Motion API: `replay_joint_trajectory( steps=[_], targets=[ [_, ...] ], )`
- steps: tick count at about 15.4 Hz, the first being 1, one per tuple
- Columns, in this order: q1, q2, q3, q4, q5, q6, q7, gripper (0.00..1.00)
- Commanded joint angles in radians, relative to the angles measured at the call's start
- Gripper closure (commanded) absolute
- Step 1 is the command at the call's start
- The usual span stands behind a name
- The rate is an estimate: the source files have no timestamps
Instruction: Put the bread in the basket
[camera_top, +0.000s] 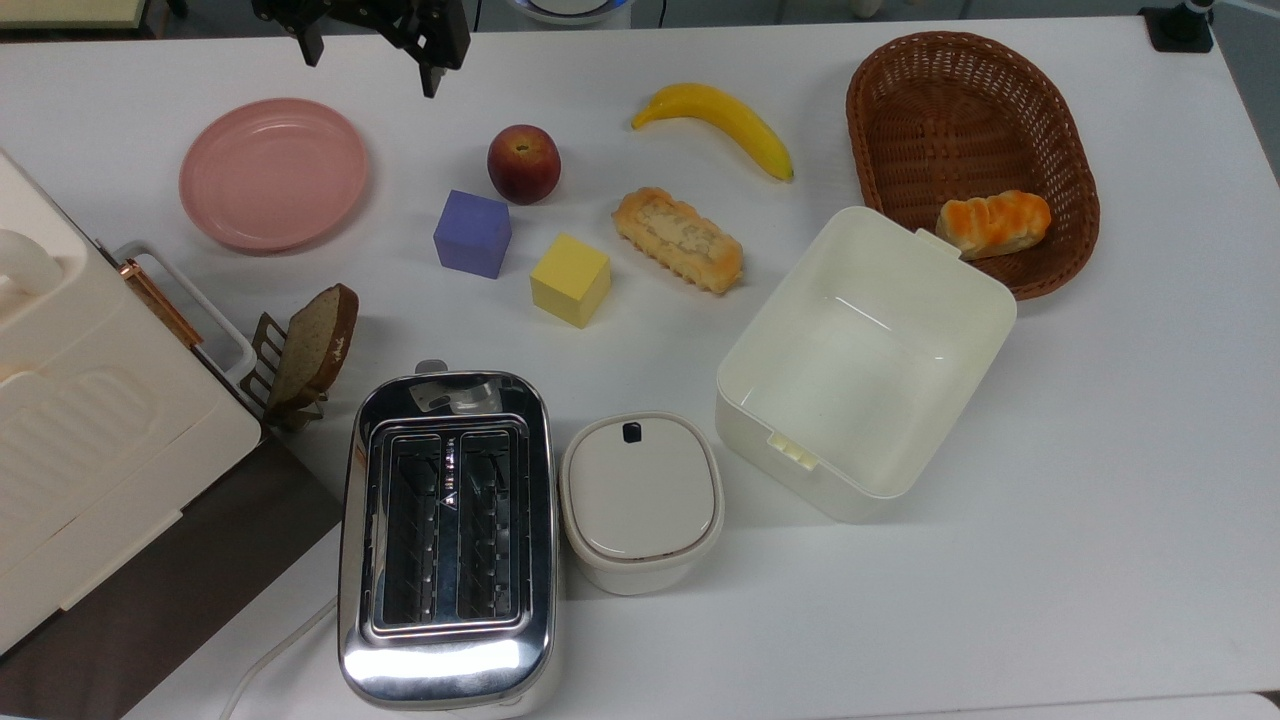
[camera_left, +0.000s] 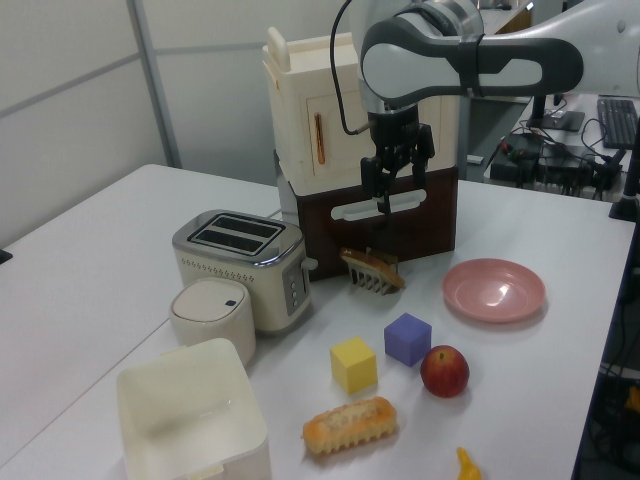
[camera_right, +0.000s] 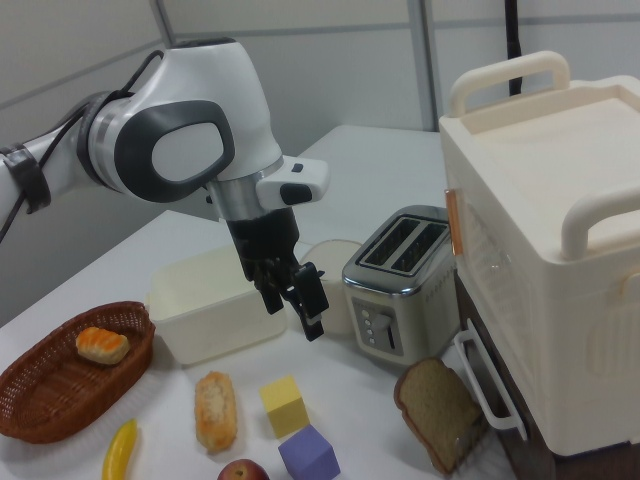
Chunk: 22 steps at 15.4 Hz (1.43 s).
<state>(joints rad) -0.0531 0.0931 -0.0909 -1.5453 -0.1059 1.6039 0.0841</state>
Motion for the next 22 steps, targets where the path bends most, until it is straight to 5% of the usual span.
replay_joint_trajectory(
  steps=[1, 22],
  targets=[
    [-0.002, -0.015, -0.003, -0.003, 0.018, -0.032, -0.024, 0.0],
    [0.013, -0.015, 0.011, -0.058, 0.023, -0.072, -0.104, 0.0]
  ],
)
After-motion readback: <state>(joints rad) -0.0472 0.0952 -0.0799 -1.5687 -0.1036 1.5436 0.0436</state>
